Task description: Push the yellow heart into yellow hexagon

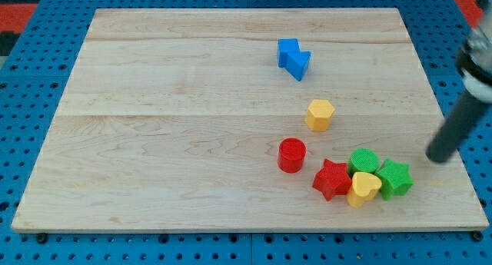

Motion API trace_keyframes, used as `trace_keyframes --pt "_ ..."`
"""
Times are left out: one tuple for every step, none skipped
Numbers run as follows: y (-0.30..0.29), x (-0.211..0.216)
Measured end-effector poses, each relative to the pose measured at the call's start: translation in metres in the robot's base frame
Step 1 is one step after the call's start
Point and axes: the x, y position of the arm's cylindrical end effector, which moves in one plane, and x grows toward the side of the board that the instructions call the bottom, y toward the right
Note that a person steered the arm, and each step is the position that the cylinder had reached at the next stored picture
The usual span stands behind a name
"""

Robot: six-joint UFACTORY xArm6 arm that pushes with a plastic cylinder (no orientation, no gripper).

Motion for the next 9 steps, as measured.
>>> trace_keyframes --pt "-0.021 0.05" --pt "-0.048 0.061" --pt "-0.1 0.055" --pt "-0.116 0.04" --pt "-0.116 0.019" --pt "-0.141 0.007" --pt "-0.144 0.0" --pt "-0.144 -0.005" --pt "-0.137 -0.01"
